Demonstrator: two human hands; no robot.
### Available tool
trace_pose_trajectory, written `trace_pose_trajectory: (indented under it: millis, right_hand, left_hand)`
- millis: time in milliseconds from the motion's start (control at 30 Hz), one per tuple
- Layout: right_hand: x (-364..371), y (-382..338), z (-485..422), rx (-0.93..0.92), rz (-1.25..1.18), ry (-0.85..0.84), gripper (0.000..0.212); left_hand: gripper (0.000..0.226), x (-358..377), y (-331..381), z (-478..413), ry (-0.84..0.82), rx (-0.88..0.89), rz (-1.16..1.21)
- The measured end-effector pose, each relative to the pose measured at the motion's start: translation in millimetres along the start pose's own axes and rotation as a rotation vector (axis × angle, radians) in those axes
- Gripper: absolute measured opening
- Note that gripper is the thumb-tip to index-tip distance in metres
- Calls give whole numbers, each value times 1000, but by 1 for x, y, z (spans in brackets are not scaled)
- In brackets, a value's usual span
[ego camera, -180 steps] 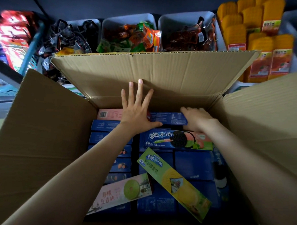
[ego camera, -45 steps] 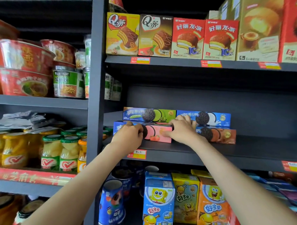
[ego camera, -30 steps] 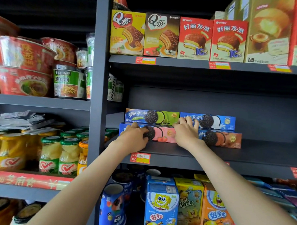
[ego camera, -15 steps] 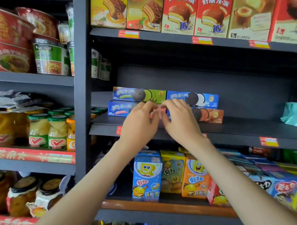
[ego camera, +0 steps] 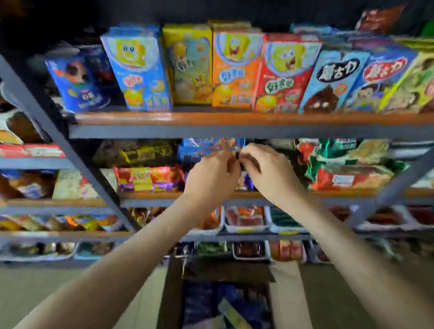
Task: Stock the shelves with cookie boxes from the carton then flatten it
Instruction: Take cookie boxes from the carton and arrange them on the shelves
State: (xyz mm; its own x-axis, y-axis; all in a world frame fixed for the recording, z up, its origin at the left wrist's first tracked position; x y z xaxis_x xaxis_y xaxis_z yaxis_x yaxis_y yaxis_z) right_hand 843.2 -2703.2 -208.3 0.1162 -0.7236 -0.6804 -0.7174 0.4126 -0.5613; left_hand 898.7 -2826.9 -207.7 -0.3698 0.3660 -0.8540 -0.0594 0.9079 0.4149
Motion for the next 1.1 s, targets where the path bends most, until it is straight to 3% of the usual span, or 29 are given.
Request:
trace_pose_trajectory:
  millis: [100,233,333,467,667,767,933,1000,1100]
  right_hand:
    - [44,68,61,166,-73,-129,18]
    - [130,155,166,397,-130,-310,10]
    - [202,217,255,578,-151,-425,11]
    - [302,297,371,790,-125,-521,14]
    - [438,391,516,1008,-125,-684,7]
    - [485,417,558,1104,-62,-770,29]
    - [533,437,587,1087,103,-801,75]
    - [544,441,590,1047,133,-814,79]
    - [554,445,593,1017,107,-803,67]
  left_hand:
    - [24,85,-7,41,-252,-100,-46]
    - [23,212,-51,105,-531,-153,-102]
    - [25,311,-96,158,-735,-302,-102]
    - [29,446,-154,235,-952,-306,-171]
    - [28,602,-231,341,-1087,-402,-153]
    - [33,651,-259,374,-1092,-445,-152]
    - [52,706,-292,408,-1054,-425,-166]
    - [57,718,-297,412,-1019,-357,-224]
    - [58,728,-299,415,-939,-352,-245]
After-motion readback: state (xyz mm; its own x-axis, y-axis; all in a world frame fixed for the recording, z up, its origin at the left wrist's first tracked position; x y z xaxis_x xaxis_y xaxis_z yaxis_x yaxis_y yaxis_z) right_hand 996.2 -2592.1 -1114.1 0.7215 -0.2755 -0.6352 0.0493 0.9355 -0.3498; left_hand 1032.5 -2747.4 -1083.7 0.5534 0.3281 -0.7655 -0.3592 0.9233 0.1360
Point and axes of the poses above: each hand's wrist, its own z-axis away from the middle knuckle, its own x-axis out of the palm, y = z × x, the point moved 1 cm from there along -z, towards the middle knuckle, and after that the axes turned 8 degrees about -z, right-handed, at the moved point
